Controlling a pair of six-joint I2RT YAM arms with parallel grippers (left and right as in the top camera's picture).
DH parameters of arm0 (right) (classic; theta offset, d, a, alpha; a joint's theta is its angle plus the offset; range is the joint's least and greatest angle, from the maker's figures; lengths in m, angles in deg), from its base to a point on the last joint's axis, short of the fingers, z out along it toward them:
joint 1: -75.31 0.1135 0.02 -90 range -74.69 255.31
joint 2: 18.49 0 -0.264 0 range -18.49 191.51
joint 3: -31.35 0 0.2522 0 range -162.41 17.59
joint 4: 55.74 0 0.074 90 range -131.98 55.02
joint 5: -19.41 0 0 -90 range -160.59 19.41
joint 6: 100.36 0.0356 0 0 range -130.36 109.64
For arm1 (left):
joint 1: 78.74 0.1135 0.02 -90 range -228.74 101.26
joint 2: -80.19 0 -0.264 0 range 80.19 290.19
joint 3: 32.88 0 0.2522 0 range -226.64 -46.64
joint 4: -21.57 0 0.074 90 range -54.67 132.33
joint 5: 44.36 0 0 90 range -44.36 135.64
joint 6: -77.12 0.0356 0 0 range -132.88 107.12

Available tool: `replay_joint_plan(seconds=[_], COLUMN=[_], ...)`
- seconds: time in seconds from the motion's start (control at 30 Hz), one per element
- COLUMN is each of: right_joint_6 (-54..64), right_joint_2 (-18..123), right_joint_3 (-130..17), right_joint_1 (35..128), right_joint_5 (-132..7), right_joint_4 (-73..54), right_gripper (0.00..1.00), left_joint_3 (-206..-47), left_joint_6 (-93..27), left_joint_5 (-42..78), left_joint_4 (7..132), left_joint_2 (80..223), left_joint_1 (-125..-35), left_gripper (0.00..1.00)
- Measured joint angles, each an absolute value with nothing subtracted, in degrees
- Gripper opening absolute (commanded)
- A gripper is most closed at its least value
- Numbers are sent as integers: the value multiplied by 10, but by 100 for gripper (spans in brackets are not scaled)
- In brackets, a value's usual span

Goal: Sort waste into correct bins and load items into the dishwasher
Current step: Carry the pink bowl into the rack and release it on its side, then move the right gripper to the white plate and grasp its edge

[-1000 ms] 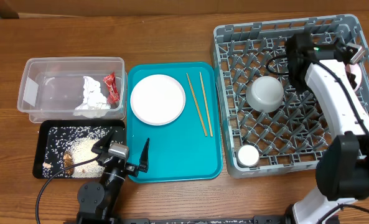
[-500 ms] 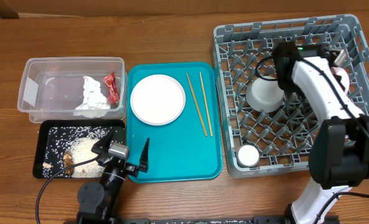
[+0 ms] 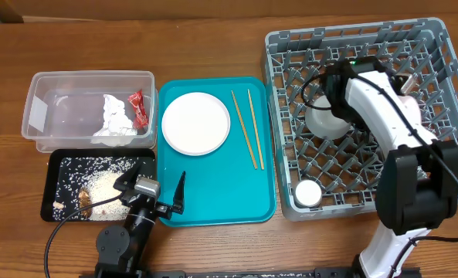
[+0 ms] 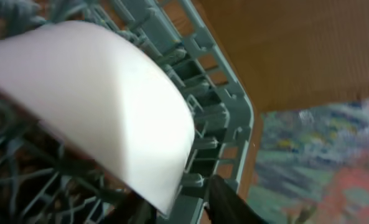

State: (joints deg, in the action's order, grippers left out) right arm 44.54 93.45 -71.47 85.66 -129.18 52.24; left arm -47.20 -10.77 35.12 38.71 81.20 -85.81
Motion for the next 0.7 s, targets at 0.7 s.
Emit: replay_joint_plan(seconds=[0.7], right_joint_6=[396], right_joint_2=[912], right_joint_3=[-961], right_joint_1=[1033], right_joint_5=[-1168], right_joint_4=[538], right_gripper=[56], left_joint_3=[-472], left_joint_6=[-108], left_joint_5=[351], left_joint_4=[387], left_joint_2=[812], left_joint_1=[-858], left_gripper=[100])
